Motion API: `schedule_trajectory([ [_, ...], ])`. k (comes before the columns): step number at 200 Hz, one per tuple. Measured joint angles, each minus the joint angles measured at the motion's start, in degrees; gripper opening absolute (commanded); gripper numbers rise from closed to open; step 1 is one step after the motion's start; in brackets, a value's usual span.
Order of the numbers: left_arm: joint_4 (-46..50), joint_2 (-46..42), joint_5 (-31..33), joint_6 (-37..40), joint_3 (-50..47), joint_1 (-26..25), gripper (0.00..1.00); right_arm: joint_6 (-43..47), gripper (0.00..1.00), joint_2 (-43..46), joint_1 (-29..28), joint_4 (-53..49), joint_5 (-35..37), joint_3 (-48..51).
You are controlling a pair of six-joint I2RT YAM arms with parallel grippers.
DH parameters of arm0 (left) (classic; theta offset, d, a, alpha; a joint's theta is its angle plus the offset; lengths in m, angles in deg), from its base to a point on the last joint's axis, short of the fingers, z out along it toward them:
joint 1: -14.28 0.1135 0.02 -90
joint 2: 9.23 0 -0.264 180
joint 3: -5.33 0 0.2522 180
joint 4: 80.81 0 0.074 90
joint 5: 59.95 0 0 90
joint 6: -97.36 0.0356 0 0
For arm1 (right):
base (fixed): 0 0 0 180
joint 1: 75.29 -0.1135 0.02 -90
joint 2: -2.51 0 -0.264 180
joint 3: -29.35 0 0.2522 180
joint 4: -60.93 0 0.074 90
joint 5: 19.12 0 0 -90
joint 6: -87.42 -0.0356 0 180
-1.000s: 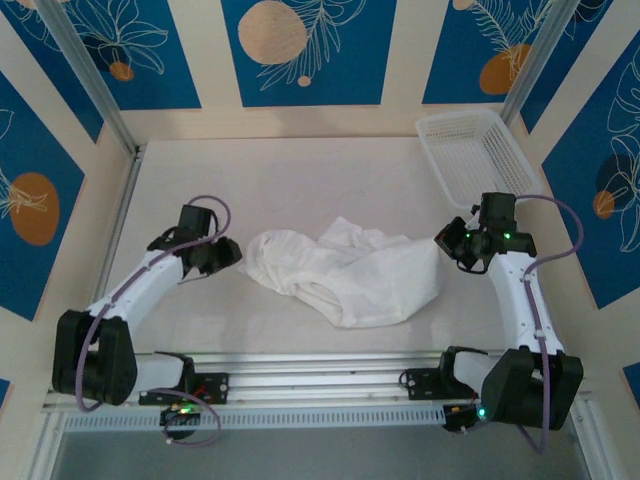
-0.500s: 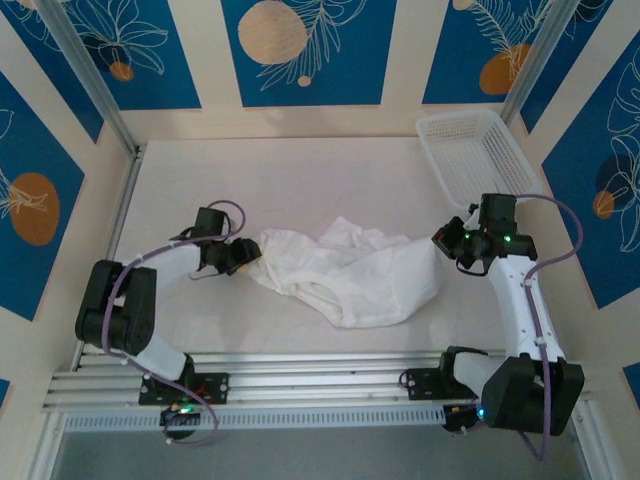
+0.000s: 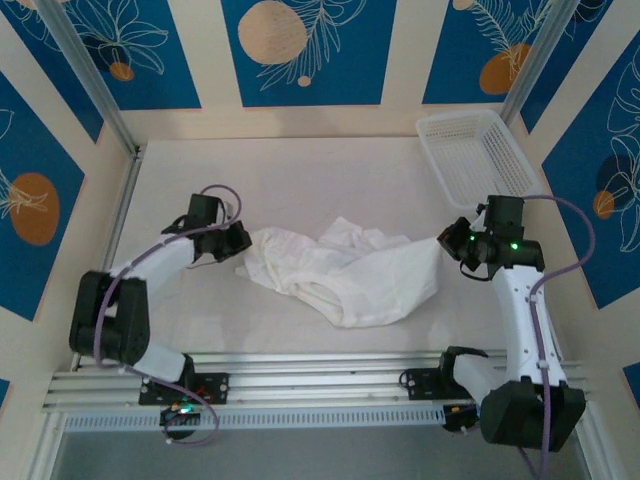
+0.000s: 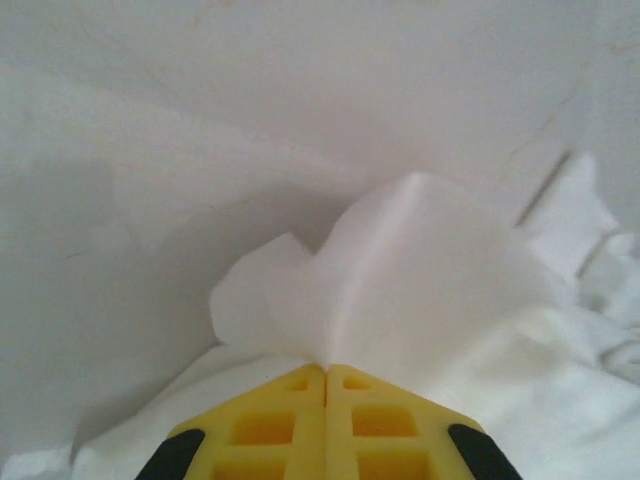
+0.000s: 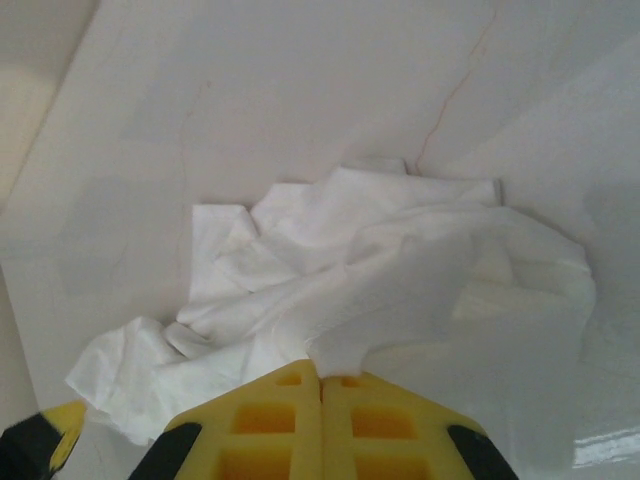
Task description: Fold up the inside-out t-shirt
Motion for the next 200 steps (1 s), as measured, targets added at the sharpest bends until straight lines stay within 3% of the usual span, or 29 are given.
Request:
schedule_trajectory([
  [24,7.3,-10.3,2.2,0.3,7.8,1.3,0.00,-1.9,0.00,2.4,0.1,-3.0,2.1,-9.4],
  [44,12.2,-18.5,6.0,1.7,20.7,1.7,0.00,-2.2,0.00,3.2,0.8,-5.2,3.4,-22.0],
  [79,14.1,-28.7,13.9,4.1,39.5,1.7,0.00,-2.4,0.00,1.8,2.4,-8.5,7.9,-47.6],
  [106,15.7,-33.2,19.9,6.1,48.9,1.8,0.00,-2.3,0.00,1.4,2.4,-10.1,10.0,-60.6],
  [147,18.1,-33.3,24.0,8.4,58.4,1.8,0.00,-1.9,0.00,2.9,2.1,-9.9,10.3,-65.8],
  [200,18.9,-30.2,26.3,10.4,60.7,1.8,0.00,-4.4,0.00,2.5,2.1,-7.0,7.6,-64.0],
])
